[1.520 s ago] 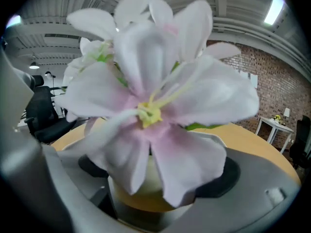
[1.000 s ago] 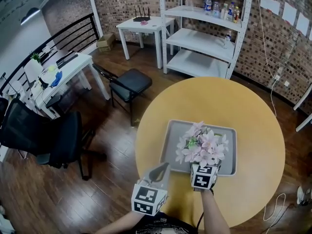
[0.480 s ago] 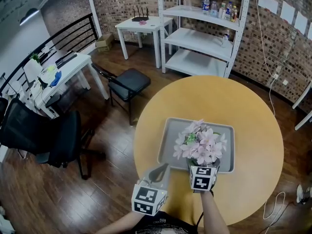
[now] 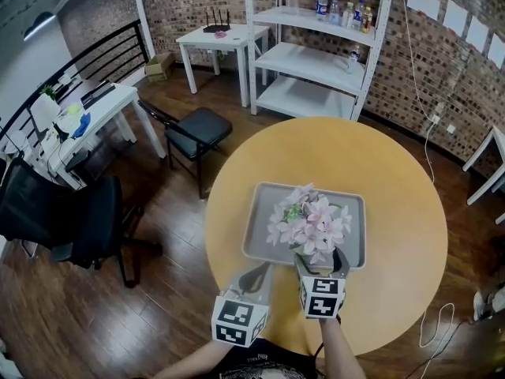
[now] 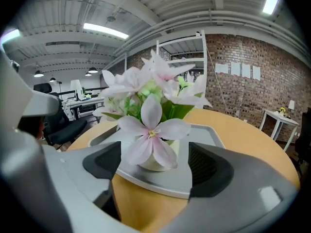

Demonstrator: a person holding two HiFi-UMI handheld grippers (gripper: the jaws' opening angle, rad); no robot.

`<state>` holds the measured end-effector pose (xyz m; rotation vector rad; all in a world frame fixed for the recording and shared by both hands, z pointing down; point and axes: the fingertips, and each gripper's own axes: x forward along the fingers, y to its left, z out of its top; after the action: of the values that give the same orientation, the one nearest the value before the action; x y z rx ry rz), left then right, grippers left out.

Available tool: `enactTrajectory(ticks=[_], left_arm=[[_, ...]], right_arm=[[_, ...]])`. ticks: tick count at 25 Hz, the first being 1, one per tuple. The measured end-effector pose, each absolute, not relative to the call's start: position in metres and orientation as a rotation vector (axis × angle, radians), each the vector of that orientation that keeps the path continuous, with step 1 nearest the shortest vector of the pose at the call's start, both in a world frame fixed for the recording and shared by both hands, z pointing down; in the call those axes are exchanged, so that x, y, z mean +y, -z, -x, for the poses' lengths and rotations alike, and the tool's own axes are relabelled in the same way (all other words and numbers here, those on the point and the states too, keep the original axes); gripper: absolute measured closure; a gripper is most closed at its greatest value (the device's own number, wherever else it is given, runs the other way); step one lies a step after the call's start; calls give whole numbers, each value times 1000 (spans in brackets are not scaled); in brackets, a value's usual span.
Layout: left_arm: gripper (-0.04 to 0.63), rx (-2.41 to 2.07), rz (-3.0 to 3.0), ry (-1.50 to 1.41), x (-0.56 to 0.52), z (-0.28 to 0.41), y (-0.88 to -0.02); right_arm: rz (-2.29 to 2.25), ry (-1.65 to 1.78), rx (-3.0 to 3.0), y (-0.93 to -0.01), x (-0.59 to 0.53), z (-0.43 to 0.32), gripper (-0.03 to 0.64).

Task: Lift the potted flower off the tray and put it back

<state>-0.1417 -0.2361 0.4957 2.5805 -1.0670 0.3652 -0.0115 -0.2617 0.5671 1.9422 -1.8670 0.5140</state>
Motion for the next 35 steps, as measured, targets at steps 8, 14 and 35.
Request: enactTrajectory(ticks=[8, 14, 35], left_arm=[[592, -1002, -2596, -334, -212, 109, -488], [592, -979, -2606, -316, -192, 86, -478], [592, -1165, -2577, -324, -141, 22, -449]], right_arm=[[-1974, -403, -1922, -514, -216, 9, 427], [-2007, -342, -1985, -477, -186, 7, 611], [-1759, -355, -2286, -441, -125, -25, 617]])
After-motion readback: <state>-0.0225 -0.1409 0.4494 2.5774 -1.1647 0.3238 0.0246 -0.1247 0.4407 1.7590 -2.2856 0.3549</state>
